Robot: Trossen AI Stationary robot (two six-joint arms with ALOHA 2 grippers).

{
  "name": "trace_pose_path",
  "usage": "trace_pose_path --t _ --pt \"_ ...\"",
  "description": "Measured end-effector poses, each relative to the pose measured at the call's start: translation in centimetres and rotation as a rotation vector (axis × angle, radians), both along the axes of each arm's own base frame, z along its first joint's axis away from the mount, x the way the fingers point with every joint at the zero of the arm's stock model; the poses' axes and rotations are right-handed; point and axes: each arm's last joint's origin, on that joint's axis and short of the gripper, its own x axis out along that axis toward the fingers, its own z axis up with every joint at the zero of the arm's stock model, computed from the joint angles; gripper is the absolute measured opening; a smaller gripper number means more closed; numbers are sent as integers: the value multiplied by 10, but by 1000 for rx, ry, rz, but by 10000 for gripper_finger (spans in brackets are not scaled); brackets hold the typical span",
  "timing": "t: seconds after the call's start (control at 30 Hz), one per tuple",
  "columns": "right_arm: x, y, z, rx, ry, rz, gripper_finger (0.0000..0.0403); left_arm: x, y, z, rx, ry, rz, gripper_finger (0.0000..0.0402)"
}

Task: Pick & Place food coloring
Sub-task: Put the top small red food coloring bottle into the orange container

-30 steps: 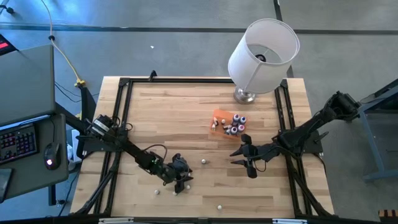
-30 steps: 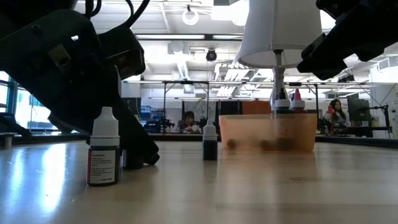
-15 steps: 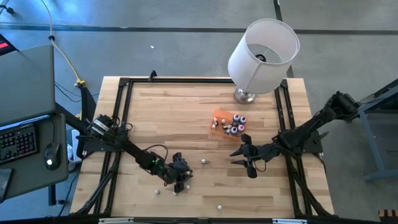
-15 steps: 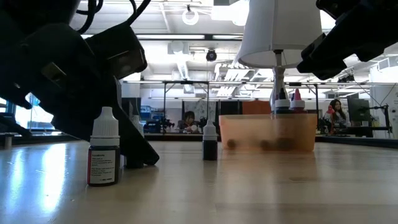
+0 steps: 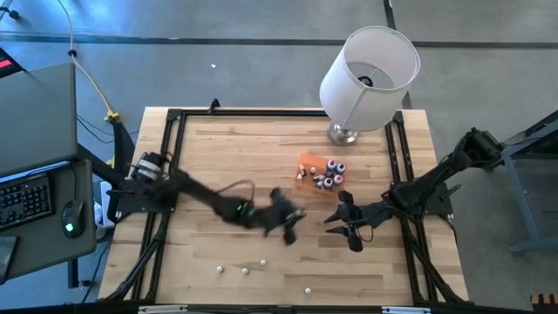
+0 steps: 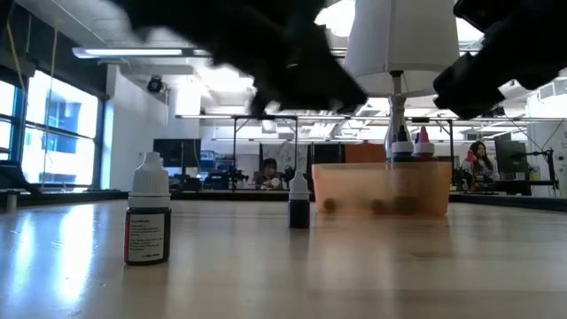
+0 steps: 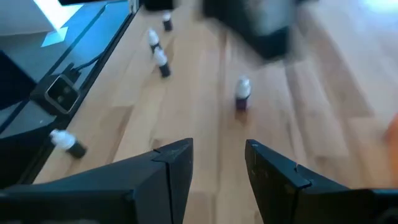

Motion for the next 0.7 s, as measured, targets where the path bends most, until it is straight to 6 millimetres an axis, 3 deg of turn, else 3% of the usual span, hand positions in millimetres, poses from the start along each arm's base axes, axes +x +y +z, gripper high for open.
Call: trace_pose_path --t 0.2,0.37,0.53,0.7 --pt "-11 15 -4 33 53 29 140 41 81 37 -29 110 39 79" --pt "-22 32 -2 -17 3 106 140 60 132 19 -81 195 43 80" --pt "-18 52 -9 -27 -77 171 140 67 161 -2 -170 227 58 81" --pt "-6 72 -26 3 -185 303 140 68 169 -13 -206 251 82 81"
